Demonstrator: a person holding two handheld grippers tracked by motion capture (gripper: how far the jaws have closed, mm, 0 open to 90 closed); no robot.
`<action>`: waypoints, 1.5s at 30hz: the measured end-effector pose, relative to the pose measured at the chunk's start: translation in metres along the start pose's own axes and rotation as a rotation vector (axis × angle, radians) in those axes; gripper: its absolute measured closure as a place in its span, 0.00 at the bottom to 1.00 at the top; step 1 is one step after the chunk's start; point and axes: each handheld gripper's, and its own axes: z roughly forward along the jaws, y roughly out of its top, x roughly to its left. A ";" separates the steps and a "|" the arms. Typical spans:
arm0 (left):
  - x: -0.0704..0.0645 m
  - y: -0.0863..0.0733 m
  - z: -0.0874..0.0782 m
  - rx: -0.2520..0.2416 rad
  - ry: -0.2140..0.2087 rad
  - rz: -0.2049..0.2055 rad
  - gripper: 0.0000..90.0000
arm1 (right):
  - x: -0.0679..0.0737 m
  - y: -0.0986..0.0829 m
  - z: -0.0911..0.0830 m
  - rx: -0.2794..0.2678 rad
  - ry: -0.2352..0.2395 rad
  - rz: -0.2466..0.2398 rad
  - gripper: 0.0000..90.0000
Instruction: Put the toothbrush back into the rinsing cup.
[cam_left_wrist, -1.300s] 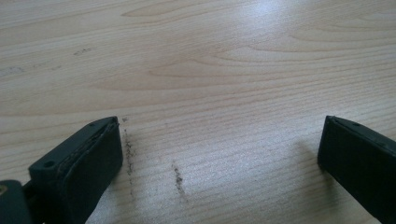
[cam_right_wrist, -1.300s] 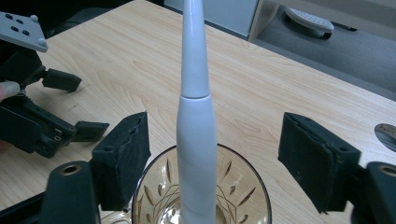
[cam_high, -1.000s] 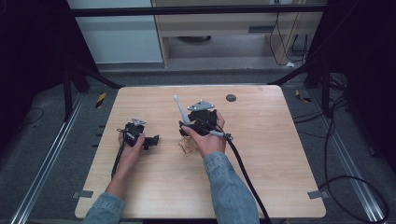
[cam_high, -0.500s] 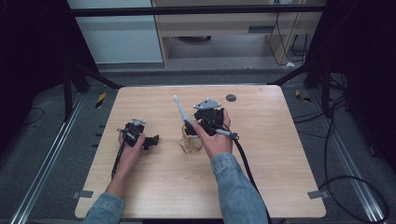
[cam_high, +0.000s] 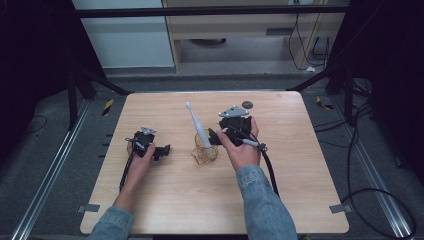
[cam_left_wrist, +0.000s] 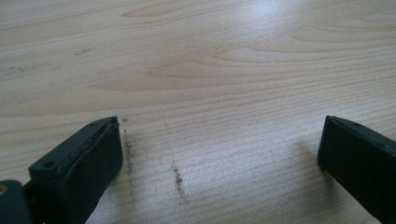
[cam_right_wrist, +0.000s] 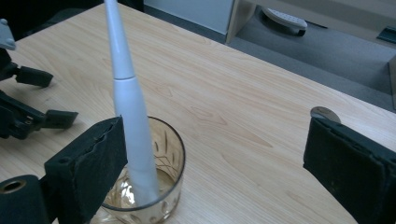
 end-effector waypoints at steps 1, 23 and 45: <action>0.000 0.000 0.000 0.000 0.000 0.000 0.00 | -0.002 0.000 -0.001 0.002 -0.005 -0.001 0.07; 0.000 0.000 0.000 0.002 0.000 0.002 0.00 | -0.047 -0.042 -0.002 0.117 -0.113 -0.010 0.12; -0.001 0.000 0.000 0.003 0.006 -0.001 0.00 | -0.098 -0.093 0.004 0.156 -0.152 0.131 0.18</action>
